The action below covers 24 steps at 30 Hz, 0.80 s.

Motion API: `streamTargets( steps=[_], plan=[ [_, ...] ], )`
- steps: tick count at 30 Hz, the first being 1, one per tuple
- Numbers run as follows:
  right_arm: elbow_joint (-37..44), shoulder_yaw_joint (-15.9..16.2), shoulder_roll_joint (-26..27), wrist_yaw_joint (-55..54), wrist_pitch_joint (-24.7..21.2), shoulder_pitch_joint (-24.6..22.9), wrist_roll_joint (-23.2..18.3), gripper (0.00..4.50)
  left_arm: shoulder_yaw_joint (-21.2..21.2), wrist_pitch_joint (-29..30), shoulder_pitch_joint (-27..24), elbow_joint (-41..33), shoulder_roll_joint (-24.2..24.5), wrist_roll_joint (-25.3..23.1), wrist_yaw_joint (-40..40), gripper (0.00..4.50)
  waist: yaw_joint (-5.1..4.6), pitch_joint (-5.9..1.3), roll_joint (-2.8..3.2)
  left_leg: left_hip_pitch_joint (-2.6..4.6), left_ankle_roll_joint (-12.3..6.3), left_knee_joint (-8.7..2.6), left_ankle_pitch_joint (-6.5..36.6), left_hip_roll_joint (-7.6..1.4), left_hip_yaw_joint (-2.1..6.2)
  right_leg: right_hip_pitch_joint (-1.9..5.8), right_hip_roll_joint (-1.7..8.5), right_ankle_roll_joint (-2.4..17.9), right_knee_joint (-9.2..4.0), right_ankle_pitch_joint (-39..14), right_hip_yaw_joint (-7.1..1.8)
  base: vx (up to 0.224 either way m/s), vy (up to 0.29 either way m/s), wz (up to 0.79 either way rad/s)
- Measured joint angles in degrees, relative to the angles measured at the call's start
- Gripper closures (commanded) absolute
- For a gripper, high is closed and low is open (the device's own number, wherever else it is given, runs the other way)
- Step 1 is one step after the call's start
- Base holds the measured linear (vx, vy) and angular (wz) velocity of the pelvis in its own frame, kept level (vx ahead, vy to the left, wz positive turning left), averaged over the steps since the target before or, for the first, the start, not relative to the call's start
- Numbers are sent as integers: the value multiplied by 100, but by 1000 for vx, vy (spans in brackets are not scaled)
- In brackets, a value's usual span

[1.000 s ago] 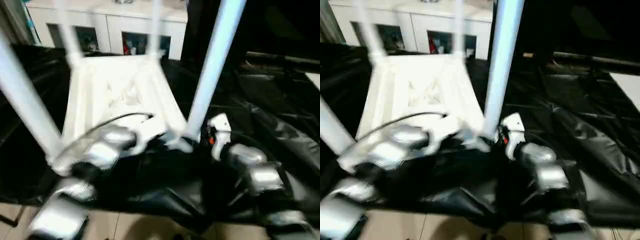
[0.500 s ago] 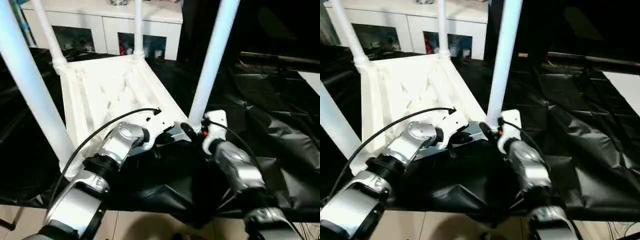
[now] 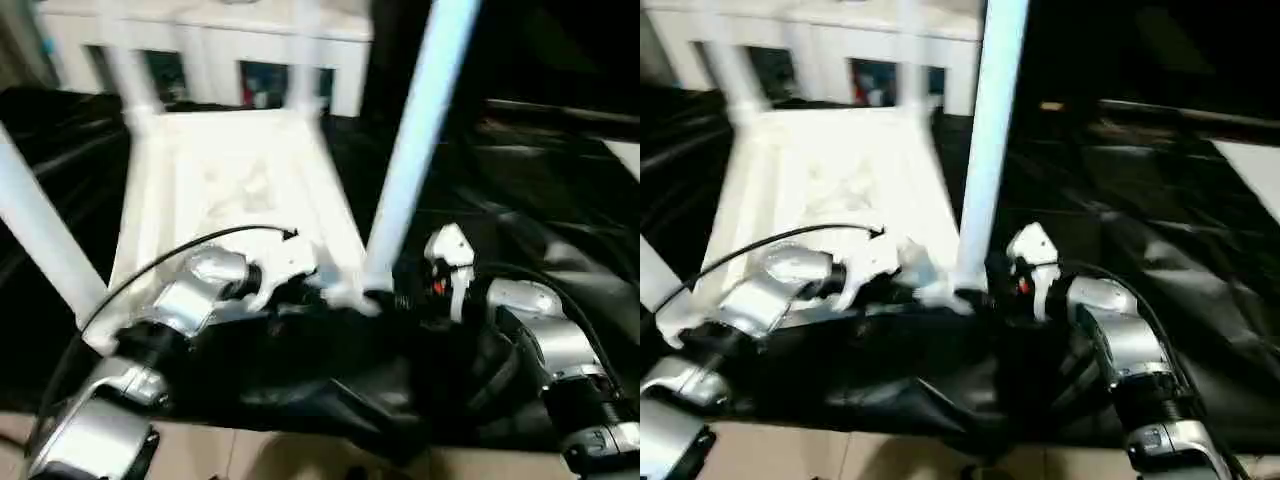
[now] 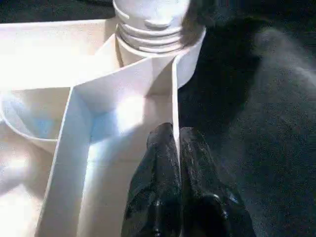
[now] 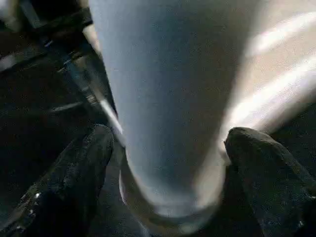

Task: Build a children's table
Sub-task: Rotate leg to tighten

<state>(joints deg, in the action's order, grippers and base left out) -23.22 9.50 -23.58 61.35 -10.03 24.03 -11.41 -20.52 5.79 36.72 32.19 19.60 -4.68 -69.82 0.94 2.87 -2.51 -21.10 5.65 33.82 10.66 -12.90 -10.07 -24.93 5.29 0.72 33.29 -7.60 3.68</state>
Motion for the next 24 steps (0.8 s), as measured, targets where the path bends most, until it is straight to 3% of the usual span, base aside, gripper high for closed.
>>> streamTargets(
  steps=[8,24],
  plan=[
    [50,115,-127,296,-64,1,32,56,-16,-5,-26,-60,32,18,-78,450,72,3,-6,5,-1,5,1,-1,-10,-1,0,-24,7,-15,-8,0,0,0],
    [31,96,-130,362,-86,0,-20,173,-13,1,-93,-178,113,46,-223,450,83,5,-8,3,0,5,0,-1,-9,-1,0,-34,11,-22,-9,0,0,0]
  ],
)
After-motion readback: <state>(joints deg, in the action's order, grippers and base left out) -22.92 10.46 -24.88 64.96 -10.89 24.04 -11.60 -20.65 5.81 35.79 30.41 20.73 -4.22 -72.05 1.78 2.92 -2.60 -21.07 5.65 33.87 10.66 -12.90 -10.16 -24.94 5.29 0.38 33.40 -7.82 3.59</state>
